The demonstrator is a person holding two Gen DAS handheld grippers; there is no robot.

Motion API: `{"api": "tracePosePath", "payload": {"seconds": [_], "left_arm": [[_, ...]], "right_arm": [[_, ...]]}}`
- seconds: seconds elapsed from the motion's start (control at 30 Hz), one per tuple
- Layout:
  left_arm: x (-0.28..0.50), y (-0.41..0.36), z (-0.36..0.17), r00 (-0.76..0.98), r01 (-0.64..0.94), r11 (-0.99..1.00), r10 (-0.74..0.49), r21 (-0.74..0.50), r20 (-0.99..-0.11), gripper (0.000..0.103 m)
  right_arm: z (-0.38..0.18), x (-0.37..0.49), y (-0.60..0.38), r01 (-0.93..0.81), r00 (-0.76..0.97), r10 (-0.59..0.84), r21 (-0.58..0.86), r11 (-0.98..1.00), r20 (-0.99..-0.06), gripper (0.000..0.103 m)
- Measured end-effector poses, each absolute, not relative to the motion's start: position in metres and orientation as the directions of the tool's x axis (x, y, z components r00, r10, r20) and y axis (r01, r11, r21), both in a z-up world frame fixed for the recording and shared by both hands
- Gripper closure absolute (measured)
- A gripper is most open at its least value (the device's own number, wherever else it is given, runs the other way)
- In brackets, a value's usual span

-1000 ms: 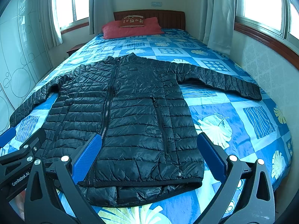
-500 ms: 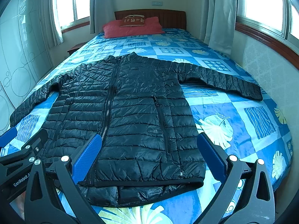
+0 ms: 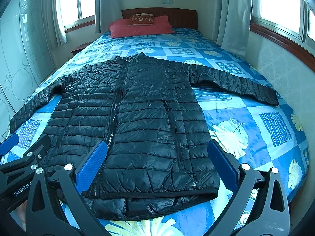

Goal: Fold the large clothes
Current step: 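Reach down and grasp the jacket sleeve cuff with the right tool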

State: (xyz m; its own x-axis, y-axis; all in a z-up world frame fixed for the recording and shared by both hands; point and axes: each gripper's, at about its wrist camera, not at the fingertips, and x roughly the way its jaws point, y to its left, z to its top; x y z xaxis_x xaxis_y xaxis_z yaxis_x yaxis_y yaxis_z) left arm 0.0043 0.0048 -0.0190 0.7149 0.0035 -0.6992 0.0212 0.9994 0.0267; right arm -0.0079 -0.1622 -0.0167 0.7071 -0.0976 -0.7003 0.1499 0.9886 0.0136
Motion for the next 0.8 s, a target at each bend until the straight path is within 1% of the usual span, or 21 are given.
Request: {"api": "tracePosePath", "payload": {"seconds": [0.1, 0.2, 0.3, 0.37, 0.5, 0.53, 0.57, 0.6, 0.63, 0.7, 0.8], "left_arm": [[0.013, 0.011, -0.022, 0.707, 0.021, 1.0, -0.004, 0.015, -0.707, 0.005], [0.028, 0.027, -0.026, 0.708, -0.011, 1.0, 0.01, 0.003, -0.706, 0.005], [0.048, 0.054, -0.035, 0.702, -0.078, 0.997, 0.052, -0.004, -0.711, 0.005], [0.067, 0.082, -0.045, 0.683, -0.142, 0.989, 0.074, -0.033, -0.727, 0.005], [0.1, 0.14, -0.07, 0.642, -0.297, 0.954, 0.181, -0.025, -0.745, 0.005], [0.107, 0.154, -0.077, 0.627, -0.336, 0.942, 0.212, -0.014, -0.75, 0.005], [0.118, 0.175, -0.088, 0.598, -0.391, 0.921, 0.251, -0.003, -0.761, 0.005], [0.123, 0.188, -0.094, 0.581, -0.419, 0.908, 0.269, 0.001, -0.768, 0.005], [0.128, 0.202, -0.101, 0.559, -0.456, 0.89, 0.294, 0.008, -0.775, 0.005], [0.138, 0.233, -0.118, 0.51, -0.525, 0.85, 0.342, 0.029, -0.789, 0.005], [0.146, 0.263, -0.134, 0.466, -0.584, 0.809, 0.397, 0.063, -0.791, 0.005]], "right_arm": [[-0.022, -0.001, -0.166, 0.156, 0.698, -0.098, 0.016, 0.988, -0.709, 0.002], [-0.029, 0.009, -0.18, 0.18, 0.691, -0.095, 0.043, 0.983, -0.716, 0.002], [-0.037, 0.022, -0.204, 0.225, 0.687, -0.096, 0.084, 0.971, -0.72, 0.002], [-0.041, 0.029, -0.226, 0.262, 0.697, -0.1, 0.123, 0.957, -0.71, 0.002], [-0.052, 0.044, -0.285, 0.368, 0.709, -0.106, 0.238, 0.899, -0.697, 0.002], [-0.056, 0.049, -0.307, 0.401, 0.715, -0.11, 0.276, 0.874, -0.691, 0.004], [-0.059, 0.053, -0.322, 0.42, 0.719, -0.118, 0.293, 0.859, -0.685, 0.011], [-0.062, 0.057, -0.336, 0.439, 0.719, -0.13, 0.301, 0.847, -0.682, 0.024], [-0.068, 0.064, -0.361, 0.477, 0.71, -0.151, 0.312, 0.821, -0.688, 0.027], [-0.075, 0.069, -0.393, 0.508, 0.716, -0.155, 0.355, 0.785, -0.681, 0.028], [-0.087, 0.074, -0.464, 0.558, 0.75, -0.175, 0.469, 0.685, -0.637, 0.029]]}}
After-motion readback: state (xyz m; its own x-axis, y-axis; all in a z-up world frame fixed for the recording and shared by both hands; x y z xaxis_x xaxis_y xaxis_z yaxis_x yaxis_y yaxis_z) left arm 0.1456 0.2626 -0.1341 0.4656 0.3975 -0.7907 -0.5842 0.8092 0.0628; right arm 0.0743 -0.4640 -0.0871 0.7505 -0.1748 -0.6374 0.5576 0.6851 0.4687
